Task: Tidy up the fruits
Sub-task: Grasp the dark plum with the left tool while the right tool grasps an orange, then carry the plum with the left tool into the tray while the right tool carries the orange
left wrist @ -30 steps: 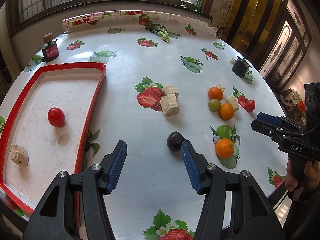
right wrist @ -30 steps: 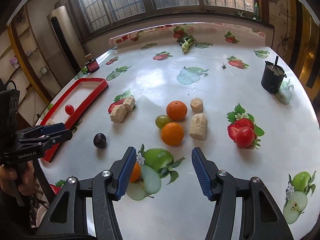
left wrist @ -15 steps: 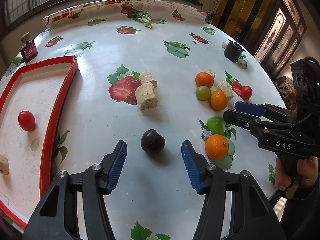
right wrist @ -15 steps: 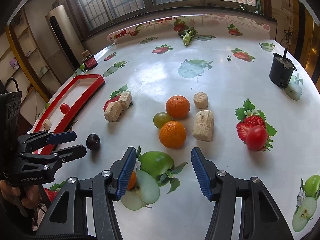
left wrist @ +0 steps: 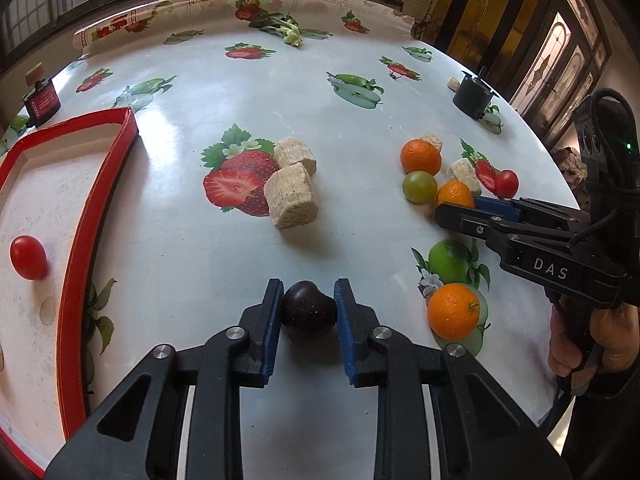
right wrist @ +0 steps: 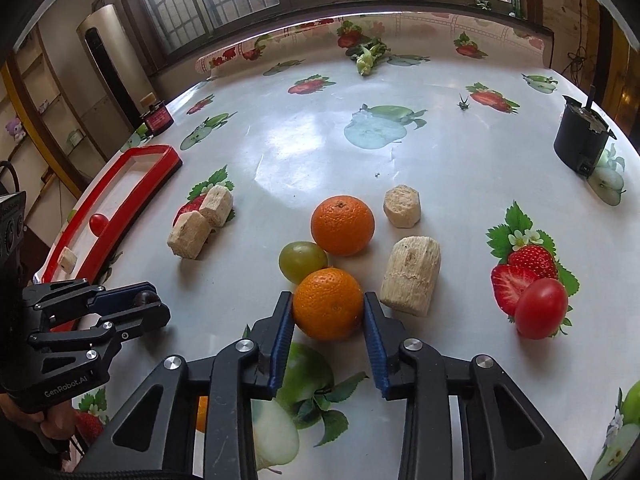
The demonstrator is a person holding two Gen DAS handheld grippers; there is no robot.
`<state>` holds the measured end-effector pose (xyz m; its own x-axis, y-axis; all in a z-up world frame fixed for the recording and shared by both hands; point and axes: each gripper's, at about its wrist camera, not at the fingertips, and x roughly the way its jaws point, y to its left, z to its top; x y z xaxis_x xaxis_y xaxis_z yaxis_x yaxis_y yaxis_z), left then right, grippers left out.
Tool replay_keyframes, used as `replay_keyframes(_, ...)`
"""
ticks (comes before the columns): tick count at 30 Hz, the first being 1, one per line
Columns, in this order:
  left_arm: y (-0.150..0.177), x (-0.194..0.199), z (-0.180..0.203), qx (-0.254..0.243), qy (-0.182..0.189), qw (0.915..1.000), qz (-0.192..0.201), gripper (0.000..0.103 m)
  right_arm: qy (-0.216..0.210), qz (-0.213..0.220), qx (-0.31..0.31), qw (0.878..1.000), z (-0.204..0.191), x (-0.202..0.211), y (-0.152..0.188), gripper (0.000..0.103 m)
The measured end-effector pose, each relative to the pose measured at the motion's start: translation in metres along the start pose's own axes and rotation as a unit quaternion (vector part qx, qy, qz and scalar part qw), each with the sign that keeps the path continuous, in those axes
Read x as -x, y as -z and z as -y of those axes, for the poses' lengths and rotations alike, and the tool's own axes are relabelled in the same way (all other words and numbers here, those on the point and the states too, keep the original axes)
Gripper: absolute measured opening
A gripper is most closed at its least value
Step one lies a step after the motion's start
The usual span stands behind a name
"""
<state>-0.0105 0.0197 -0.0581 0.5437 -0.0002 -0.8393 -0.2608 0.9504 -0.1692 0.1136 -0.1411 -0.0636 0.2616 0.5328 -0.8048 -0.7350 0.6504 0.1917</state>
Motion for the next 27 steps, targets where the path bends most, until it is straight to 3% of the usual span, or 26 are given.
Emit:
replay_keyframes(7,0.003,0.020,-0.007,0.004,-0.003,0.9997,0.022,0.023,-0.006,0.012,0.015,1.000,-0.014,0.019,0.004,0.034)
replay_keyframes(15,0.010,0.046,-0.023,0.013,-0.033,0.9983,0.047,0.023,-0.019,0.030,0.042,0.998,-0.046,0.039,0.000,0.034)
replay_keyframes(27,0.023,0.069,-0.055,0.045,-0.064,0.9949,0.063,0.023,-0.050,0.031,0.079,0.995,-0.090,0.040,0.001,0.034)
